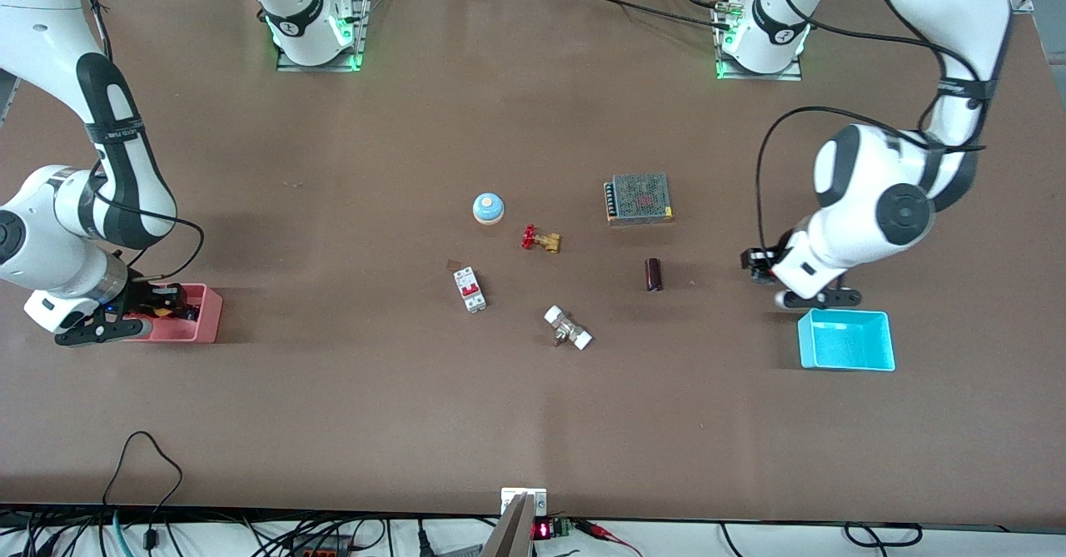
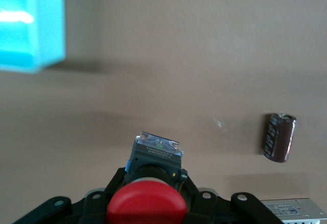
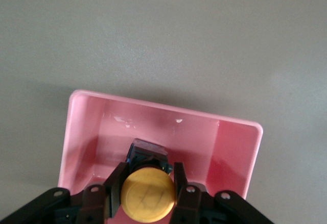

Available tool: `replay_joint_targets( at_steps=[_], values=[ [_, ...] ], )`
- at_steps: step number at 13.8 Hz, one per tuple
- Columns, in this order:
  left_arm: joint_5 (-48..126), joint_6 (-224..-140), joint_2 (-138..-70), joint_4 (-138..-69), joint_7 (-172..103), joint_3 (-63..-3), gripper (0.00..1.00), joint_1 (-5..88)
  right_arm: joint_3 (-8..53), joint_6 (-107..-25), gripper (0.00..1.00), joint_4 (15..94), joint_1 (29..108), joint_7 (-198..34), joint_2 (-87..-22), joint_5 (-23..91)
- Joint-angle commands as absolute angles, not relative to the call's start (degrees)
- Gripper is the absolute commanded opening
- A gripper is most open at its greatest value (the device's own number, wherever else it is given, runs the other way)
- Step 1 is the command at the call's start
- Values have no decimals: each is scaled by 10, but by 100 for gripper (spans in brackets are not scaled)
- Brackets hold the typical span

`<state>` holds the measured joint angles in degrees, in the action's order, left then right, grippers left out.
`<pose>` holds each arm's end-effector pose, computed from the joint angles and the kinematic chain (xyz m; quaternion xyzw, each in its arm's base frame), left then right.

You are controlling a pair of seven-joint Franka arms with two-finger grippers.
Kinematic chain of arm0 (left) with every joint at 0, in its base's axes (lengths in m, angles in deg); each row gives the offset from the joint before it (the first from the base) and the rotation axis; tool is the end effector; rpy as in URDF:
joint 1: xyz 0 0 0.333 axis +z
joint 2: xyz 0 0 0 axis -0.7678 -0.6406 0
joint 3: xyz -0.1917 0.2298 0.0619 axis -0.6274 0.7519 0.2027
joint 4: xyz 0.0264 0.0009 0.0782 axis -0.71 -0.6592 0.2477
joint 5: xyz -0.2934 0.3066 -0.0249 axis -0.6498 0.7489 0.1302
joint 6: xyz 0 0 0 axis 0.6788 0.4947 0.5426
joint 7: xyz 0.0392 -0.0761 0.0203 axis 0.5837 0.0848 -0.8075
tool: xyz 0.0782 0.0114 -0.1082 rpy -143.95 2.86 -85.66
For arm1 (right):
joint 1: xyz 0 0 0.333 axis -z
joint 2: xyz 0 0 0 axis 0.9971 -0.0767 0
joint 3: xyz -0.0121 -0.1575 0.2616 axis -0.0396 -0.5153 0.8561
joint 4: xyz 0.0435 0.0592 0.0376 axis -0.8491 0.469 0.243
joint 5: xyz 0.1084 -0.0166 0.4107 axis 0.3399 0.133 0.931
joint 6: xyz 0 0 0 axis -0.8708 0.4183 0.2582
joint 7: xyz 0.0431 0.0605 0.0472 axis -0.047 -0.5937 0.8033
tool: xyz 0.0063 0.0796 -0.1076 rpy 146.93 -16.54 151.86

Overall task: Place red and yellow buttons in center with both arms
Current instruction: 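Lift the yellow button with the right gripper while the left gripper lifts the red button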

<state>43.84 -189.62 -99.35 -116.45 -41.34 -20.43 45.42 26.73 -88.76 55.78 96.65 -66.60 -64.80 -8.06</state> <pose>0.6035 -0.1162 0.2193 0.9951 0.0479 -0.0821 0.0277 0.6774 -0.1499 0.1853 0.9934 0.1032 0.0249 0.0442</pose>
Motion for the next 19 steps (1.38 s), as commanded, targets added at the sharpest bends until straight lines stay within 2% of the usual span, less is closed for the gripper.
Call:
replay_joint_targets(
  at_steps=[1, 3, 6, 9, 13, 17, 18, 19],
  values=[
    [425, -1906, -1007, -1176, -438, -203, 10, 445, 272, -850, 39, 555, 971, -639, -613, -74],
    [419, -1917, -1024, -1176, -438, -205, 10, 445, 273, -785, 39, 543, 969, -634, -577, -74],
    [408, -1990, -1030, -1221, -442, -220, 10, 445, 280, -672, 37, 532, 961, -638, -508, -55],
    [404, -2003, -1032, -1230, -460, -228, 10, 445, 290, -599, 35, 529, 931, -691, -469, -21],
    [404, -2082, -1045, -1268, -463, -228, 10, 445, 290, -602, 36, 534, 851, -819, -473, -20],
    [404, -2085, -1043, -1269, -492, -228, 13, 445, 290, -667, 36, 544, 790, -912, -519, -27],
    [404, -2085, -1044, -1269, -502, -228, 18, 445, 289, -680, 36, 550, 779, -933, -527, -31],
    [404, -2085, -1045, -1269, -510, -228, 30, 445, 289, -695, 36, 556, 767, -948, -538, -38]
  ],
)
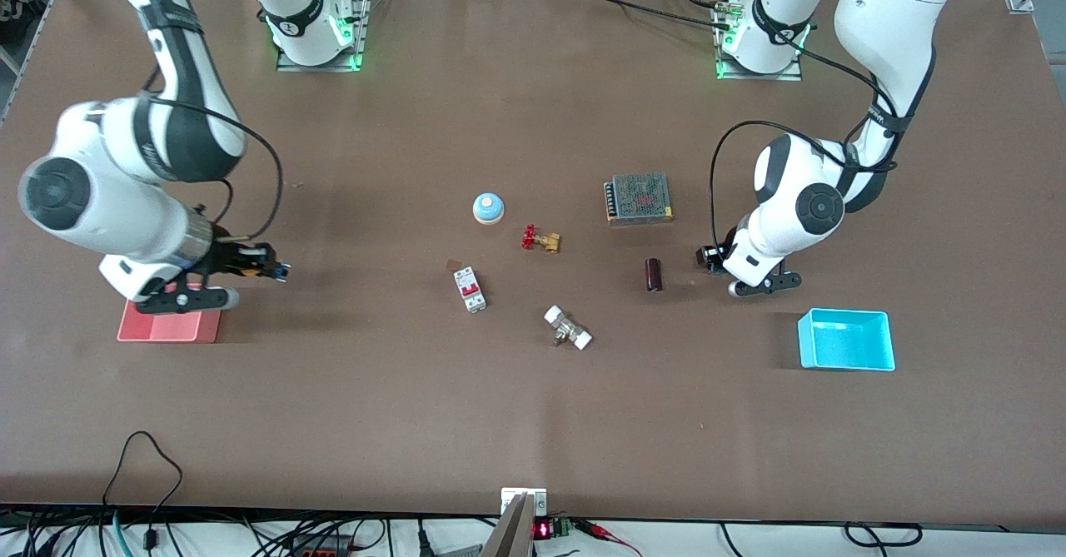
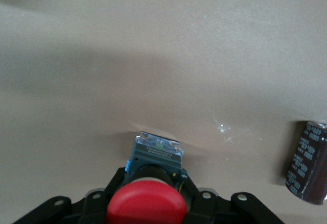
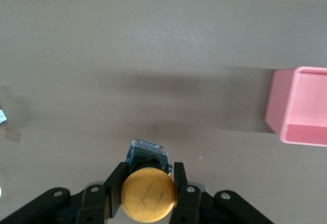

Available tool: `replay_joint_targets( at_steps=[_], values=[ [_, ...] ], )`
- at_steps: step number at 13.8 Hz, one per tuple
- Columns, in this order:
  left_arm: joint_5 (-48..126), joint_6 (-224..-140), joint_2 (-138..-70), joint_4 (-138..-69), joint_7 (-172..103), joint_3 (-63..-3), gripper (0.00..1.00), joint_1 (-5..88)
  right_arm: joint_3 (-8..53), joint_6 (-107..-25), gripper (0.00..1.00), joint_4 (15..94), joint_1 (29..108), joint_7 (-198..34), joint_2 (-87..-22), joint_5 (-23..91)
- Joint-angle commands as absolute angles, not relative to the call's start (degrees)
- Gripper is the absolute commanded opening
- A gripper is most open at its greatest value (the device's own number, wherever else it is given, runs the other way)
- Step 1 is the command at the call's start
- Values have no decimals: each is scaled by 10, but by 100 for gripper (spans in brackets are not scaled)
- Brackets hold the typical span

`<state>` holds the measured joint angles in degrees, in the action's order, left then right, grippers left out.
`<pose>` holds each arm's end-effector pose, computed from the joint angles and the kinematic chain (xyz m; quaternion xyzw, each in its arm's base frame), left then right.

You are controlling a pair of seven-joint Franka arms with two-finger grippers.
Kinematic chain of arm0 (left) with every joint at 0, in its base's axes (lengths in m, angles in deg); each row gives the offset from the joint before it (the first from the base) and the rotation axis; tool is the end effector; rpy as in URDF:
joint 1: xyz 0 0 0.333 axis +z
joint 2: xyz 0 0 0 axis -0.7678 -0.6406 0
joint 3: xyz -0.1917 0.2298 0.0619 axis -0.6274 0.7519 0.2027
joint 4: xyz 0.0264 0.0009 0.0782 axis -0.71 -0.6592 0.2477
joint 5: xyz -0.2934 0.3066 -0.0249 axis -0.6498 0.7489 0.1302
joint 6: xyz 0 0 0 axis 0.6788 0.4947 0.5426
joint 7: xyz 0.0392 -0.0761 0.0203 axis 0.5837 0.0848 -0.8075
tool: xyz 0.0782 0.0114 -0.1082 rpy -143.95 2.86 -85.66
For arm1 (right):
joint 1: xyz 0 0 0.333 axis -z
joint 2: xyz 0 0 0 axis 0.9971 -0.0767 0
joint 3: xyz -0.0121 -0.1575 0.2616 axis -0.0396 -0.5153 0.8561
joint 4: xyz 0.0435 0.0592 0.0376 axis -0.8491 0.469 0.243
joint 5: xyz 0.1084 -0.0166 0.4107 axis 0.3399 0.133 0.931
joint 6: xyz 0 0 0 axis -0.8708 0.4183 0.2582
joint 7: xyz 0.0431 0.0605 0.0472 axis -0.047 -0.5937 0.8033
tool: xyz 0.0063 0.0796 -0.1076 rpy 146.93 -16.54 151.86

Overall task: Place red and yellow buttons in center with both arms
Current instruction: 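Lower the red button near the capacitor and open the left gripper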

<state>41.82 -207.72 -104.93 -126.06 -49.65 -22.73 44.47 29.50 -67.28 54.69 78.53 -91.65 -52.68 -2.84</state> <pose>0.5570 -0.1430 0.1183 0.9901 0.1166 -0.0648 0.0429 0.6609 0.0986 0.3057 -0.9988 -0.0324 0.0363 0.0040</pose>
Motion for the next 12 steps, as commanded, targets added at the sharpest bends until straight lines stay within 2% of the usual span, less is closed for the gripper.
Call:
replay_joint_targets(
  at_steps=[1, 2, 3, 5, 8, 12],
  values=[
    [404, -2085, -1045, -1268, -512, -227, 54, 445, 289, -713, 36, 564, 759, -961, -547, -50],
    [404, -2084, -1044, -1266, -512, -227, 80, 445, 289, -729, 36, 570, 753, -977, -555, -63],
    [404, -2078, -1038, -1265, -510, -228, 100, 445, 289, -737, 35, 571, 746, -993, -565, -78],
    [405, -2076, -1020, -1263, -511, -228, 100, 444, 289, -746, 36, 571, 737, -1013, -578, -119],
    [412, -2034, -956, -1256, -504, -227, 100, 444, 289, -770, 35, 571, 736, -1013, -593, -129],
    [442, -1948, -890, -1185, -504, -213, 100, 450, 289, -795, 35, 572, 733, -1014, -609, -129]
  ],
)
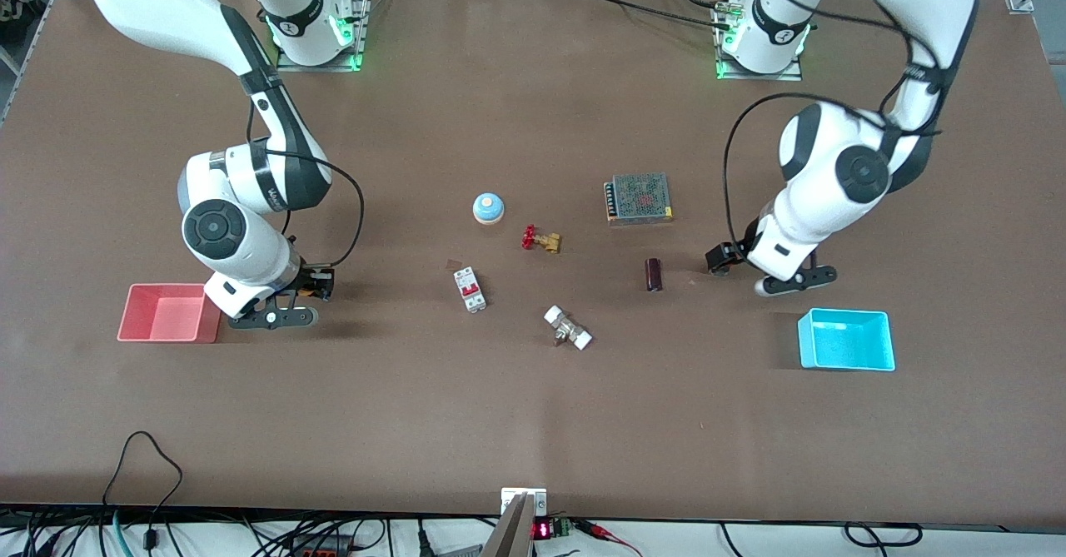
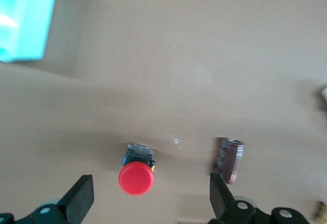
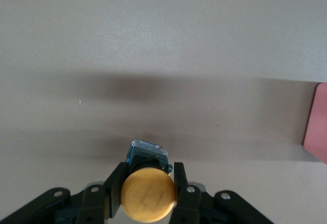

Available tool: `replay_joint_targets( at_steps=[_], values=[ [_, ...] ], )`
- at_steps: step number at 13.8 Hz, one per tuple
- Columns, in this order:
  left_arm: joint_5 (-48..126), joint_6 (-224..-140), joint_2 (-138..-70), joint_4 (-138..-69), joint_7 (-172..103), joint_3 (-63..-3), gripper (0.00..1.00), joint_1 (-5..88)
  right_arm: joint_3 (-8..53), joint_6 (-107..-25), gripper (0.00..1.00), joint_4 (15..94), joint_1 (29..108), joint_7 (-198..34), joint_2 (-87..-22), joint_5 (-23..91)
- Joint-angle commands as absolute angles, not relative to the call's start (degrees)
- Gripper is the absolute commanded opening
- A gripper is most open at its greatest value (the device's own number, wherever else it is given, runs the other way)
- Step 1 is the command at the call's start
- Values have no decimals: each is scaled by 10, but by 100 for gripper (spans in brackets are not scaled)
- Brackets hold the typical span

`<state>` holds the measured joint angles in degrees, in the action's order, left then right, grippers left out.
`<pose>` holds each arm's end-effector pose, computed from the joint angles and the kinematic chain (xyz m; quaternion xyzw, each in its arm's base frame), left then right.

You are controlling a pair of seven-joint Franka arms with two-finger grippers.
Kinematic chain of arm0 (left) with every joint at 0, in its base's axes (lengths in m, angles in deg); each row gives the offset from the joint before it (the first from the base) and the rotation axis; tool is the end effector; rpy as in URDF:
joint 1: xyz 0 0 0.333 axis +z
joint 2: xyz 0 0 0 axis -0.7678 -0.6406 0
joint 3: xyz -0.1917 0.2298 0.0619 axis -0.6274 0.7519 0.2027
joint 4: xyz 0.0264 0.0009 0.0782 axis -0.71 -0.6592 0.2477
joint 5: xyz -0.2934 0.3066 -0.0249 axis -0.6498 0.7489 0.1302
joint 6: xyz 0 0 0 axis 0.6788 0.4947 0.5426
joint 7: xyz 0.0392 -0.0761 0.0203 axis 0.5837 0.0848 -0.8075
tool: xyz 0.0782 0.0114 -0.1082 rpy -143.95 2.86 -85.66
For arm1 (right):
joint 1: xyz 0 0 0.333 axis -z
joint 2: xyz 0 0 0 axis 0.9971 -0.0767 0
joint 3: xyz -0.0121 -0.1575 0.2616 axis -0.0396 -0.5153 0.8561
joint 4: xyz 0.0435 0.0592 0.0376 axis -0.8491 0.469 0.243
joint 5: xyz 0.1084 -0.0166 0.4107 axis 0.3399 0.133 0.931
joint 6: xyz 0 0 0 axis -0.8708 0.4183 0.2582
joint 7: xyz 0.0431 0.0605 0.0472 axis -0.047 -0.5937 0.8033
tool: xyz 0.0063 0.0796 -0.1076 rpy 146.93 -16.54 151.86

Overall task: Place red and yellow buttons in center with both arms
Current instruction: 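Lower the red button near the capacitor and open the left gripper, then raise the left gripper away while the right gripper carries the yellow button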

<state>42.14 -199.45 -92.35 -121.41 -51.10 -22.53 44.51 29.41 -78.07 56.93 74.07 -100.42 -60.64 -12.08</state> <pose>0.6005 -0.1475 0.2702 0.9911 0.1188 0.0111 0.0583 0.6571 0.1413 0.2095 0.9971 0.0436 -0.0172 0.0591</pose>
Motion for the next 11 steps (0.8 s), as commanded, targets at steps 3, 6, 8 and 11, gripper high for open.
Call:
replay_joint_targets(
  at_steps=[3, 6, 8, 11],
  values=[
    [485, -1898, -889, -1106, -479, -161, 100, 466, 289, -814, 36, 576, 729, -1018, -620, -129],
    [485, -1841, -893, -1043, -439, -161, 100, 531, 289, -832, 36, 576, 728, -1018, -633, -129],
    [480, -1797, -896, -999, -397, -163, 100, 552, 288, -839, 36, 576, 728, -1018, -638, -129],
    [477, -1734, -890, -945, -351, -168, 100, 564, 288, -844, 36, 578, 728, -1018, -642, -129]
  ],
)
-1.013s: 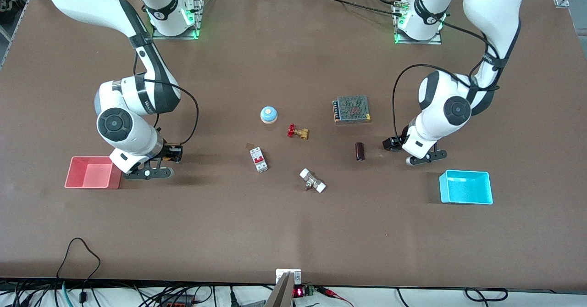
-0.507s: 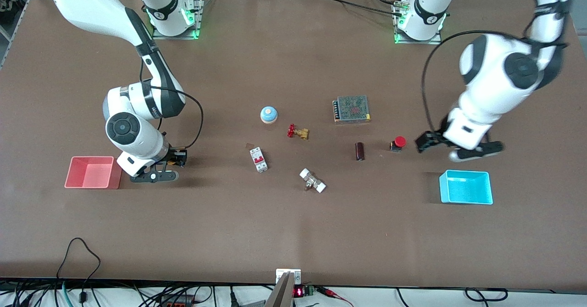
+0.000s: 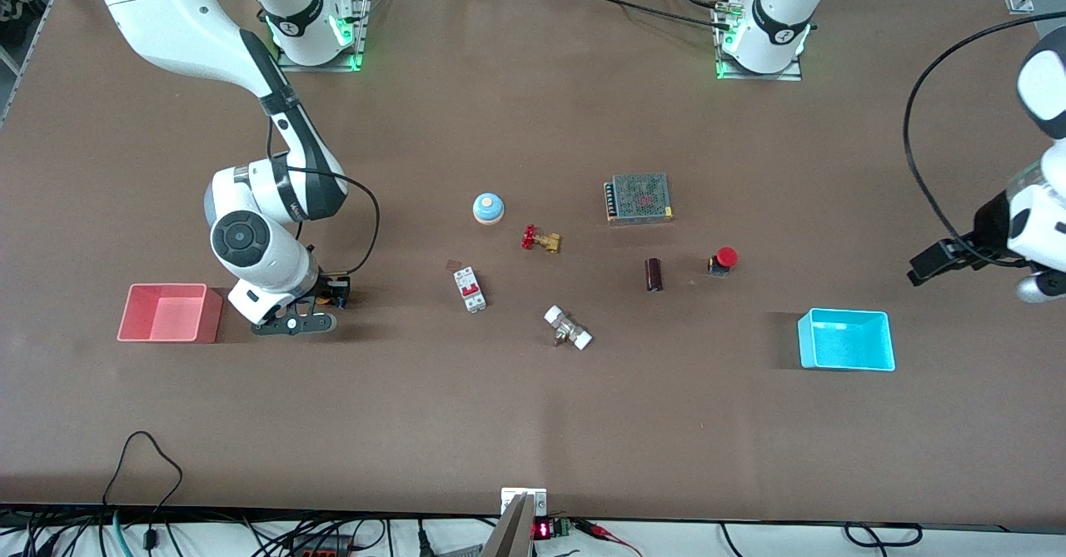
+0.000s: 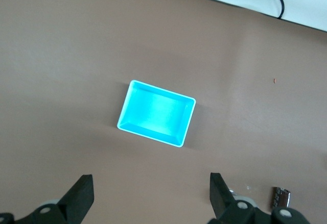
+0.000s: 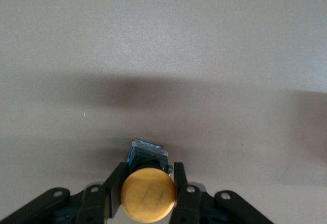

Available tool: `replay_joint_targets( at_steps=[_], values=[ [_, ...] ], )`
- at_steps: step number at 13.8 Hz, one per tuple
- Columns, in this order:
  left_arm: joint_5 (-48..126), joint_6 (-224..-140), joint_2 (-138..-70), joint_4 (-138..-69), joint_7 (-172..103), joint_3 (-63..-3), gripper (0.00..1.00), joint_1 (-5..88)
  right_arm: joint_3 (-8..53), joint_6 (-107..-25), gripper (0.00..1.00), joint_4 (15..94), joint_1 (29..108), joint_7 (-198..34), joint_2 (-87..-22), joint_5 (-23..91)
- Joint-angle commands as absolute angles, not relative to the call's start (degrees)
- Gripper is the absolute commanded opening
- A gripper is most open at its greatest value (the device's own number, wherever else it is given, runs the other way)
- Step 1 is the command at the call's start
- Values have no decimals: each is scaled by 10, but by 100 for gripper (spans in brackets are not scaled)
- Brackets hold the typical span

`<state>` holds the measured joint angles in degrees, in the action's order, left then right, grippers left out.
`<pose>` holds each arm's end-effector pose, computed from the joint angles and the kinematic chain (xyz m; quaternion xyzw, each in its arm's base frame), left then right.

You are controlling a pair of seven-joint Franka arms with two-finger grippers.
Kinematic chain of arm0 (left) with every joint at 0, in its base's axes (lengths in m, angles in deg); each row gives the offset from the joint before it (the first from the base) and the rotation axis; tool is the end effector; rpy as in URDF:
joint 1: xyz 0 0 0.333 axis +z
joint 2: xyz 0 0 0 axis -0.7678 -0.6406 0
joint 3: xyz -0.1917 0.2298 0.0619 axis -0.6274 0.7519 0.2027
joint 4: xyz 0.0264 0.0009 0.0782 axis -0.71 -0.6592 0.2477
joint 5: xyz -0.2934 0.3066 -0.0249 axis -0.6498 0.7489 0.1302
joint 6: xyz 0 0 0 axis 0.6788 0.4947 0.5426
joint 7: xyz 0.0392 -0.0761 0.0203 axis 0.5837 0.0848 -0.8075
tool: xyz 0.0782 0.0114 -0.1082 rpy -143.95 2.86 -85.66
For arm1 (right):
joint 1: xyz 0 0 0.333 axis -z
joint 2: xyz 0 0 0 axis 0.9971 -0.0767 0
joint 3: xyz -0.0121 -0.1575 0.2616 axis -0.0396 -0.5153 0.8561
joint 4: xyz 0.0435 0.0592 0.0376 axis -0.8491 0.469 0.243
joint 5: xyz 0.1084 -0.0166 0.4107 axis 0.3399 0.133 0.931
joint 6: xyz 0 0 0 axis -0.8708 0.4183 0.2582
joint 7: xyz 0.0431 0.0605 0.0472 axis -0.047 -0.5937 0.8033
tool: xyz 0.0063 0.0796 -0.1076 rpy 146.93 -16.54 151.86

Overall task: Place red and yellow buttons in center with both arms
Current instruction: 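Raise the left gripper away while the right gripper carries the yellow button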

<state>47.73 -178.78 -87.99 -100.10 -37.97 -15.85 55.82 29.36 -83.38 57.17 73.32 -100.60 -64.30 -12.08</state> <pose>0.6608 0.0523 0.4689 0.9894 0.1259 0.0717 0.0045 0.6568 0.1520 0.1721 0.9973 0.0524 -0.0059 0.0520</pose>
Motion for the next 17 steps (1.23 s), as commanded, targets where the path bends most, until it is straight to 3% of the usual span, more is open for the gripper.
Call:
replay_joint_targets(
  at_steps=[1, 2, 3, 4, 5, 6, 8, 10, 13, 17],
  values=[
    [477, -1684, -893, -909, -351, -165, 100, 558, 287, -844, 36, 578, 728, -1018, -642, -129],
    [477, -1651, -893, -889, -351, -161, 100, 553, 288, -844, 40, 578, 728, -1018, -642, -129],
    [477, -1637, -893, -881, -351, -155, 100, 540, 287, -844, 53, 578, 728, -1018, -642, -129],
    [477, -1636, -892, -880, -353, -127, 100, 512, 287, -844, 56, 578, 729, -1019, -642, -129],
    [477, -1628, -892, -880, -352, -92, 100, 481, 288, -844, 71, 578, 729, -1019, -642, -129],
    [476, -1621, -893, -880, -351, -86, 100, 477, 288, -844, 75, 578, 729, -1019, -642, -129],
    [476, -1618, -892, -880, -344, -111, 100, 504, 288, -844, 84, 577, 729, -1019, -640, -128],
    [476, -1619, -892, -882, -342, -132, 100, 524, 288, -844, 100, 572, 729, -1017, -635, -122],
    [476, -1616, -891, -883, -343, -134, 100, 520, 288, -824, 100, 570, 730, -1008, -588, -101],
    [476, -1616, -890, -883, -344, -134, 100, 521, 286, -646, 100, 537, 745, -946, -476, -35]
  ],
)
